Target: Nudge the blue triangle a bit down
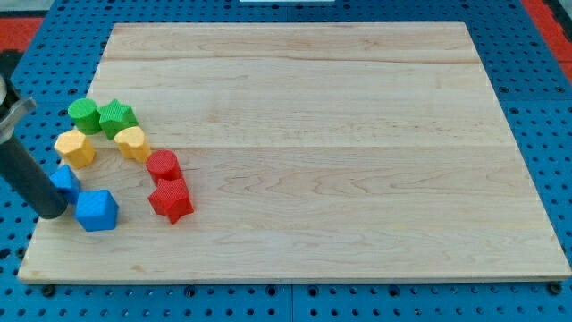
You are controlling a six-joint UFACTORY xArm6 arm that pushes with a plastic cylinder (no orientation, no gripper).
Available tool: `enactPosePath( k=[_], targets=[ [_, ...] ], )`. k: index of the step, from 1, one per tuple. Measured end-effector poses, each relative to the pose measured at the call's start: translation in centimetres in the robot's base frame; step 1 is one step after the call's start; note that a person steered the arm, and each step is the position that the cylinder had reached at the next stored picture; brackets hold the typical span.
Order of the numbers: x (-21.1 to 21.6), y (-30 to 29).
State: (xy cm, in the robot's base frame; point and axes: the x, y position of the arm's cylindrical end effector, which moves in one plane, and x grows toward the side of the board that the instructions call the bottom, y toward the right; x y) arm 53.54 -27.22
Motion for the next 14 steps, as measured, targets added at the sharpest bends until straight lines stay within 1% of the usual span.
enactPosePath(
  k=[1,2,3,4,5,6,8,9,10,11,12,13,14],
  targets=[
    [-0.9,-0.1],
    [2.0,-0.8],
    [8.3,1.5],
    [8.2,2.9],
    [8.3,9.1],
    [8.0,16.6],
    [6.3,21.6],
    [6.1,26.8],
    [3.7,31.0],
    [-3.8,31.7],
    [-13.2,23.4],
    [-22.1,11.1],
    [-24.2,-2.0]
  ],
)
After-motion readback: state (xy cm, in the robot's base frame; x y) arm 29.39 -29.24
